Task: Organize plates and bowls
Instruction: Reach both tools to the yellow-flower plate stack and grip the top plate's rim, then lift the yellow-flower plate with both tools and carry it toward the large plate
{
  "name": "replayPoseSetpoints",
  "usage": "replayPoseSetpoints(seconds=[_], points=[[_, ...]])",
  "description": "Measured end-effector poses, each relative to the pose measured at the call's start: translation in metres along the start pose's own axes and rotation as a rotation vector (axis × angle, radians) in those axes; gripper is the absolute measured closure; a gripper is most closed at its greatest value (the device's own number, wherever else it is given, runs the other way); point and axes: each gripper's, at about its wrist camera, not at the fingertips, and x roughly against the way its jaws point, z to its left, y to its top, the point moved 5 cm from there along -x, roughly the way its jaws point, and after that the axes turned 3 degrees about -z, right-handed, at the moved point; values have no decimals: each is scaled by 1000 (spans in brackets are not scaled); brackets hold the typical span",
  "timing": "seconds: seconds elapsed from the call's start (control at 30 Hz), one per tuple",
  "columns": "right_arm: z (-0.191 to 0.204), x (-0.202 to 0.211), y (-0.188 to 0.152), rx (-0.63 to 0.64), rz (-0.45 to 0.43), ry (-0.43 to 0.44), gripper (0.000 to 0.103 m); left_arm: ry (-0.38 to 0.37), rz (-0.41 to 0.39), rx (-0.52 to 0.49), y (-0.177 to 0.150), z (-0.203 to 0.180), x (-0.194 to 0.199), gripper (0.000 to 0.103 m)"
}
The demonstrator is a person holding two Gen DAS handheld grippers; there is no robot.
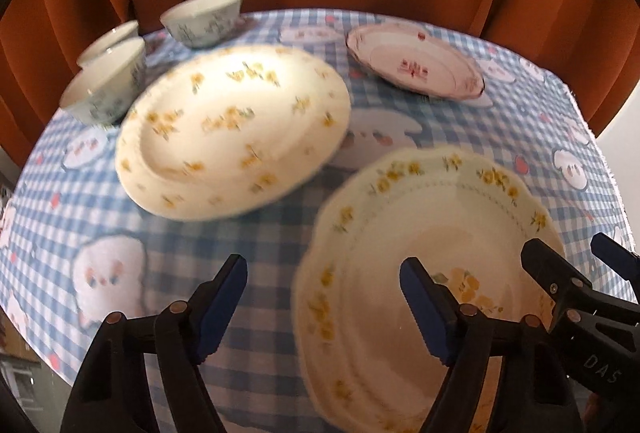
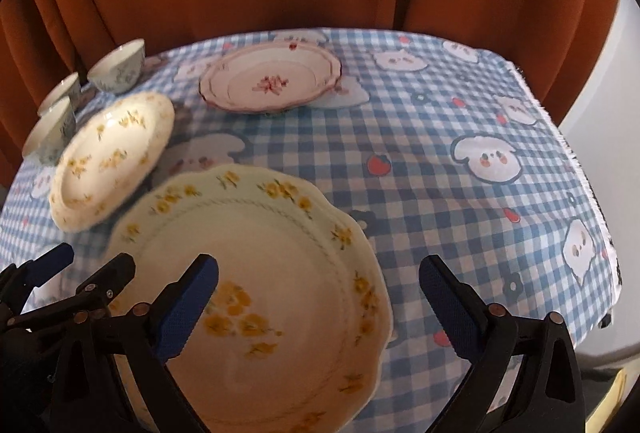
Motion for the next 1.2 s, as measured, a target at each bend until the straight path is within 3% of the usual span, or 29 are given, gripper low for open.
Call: replayPoseSetpoints(seconds=[0.3, 0.57, 0.97, 1.2], points=[[-8, -30, -9, 43, 91, 57, 12, 30, 78, 33, -17, -13, -18, 27], [-3, -45, -12, 86, 139, 104, 37, 38, 78, 37, -16, -21, -20, 27], [-5, -45, -10, 94, 165, 125, 40, 91, 123, 77, -15, -22, -20, 26], [-1, -34, -6, 90, 141, 119, 40, 103, 88, 48, -13, -19, -6, 26]])
